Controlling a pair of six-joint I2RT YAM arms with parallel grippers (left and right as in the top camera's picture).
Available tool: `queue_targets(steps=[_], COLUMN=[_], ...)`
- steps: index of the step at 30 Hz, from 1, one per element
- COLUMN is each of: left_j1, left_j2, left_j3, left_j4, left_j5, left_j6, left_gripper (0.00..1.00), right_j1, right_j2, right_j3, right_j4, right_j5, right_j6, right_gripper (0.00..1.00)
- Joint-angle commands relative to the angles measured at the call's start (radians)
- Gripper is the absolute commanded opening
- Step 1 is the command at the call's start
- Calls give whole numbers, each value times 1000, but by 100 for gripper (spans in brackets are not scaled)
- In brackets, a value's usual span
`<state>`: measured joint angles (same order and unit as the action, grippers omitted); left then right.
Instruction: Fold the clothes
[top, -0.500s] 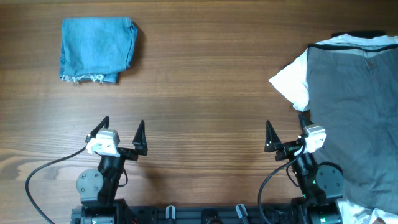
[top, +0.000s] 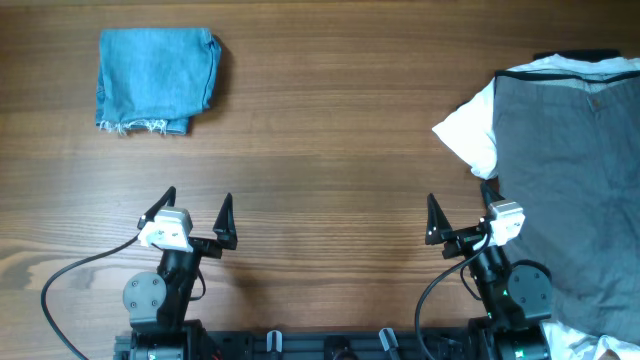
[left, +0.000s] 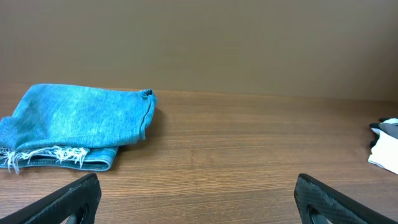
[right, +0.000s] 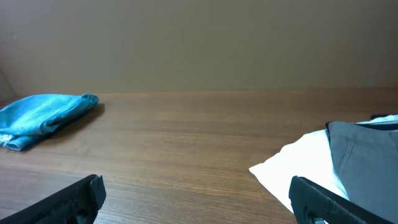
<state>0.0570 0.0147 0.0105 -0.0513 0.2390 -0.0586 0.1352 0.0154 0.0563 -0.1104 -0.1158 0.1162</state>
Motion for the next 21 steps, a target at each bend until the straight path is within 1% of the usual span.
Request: queue_targets(steps=[1, 21], left_j1=[-8, -8], left_j2=[2, 3], left_j3=[-5, -5], left_j4=[-2, -1], left_j5=[-5, -5], left_j6=[-9, -9], left_gripper=[100, 100], right_j1=[-4, -4], right_j2=[-2, -2], right_j3=[-3, -3], right_j4=[6, 17], right_j5=[-16, -9], right_j6=[15, 14], right_gripper=[100, 100])
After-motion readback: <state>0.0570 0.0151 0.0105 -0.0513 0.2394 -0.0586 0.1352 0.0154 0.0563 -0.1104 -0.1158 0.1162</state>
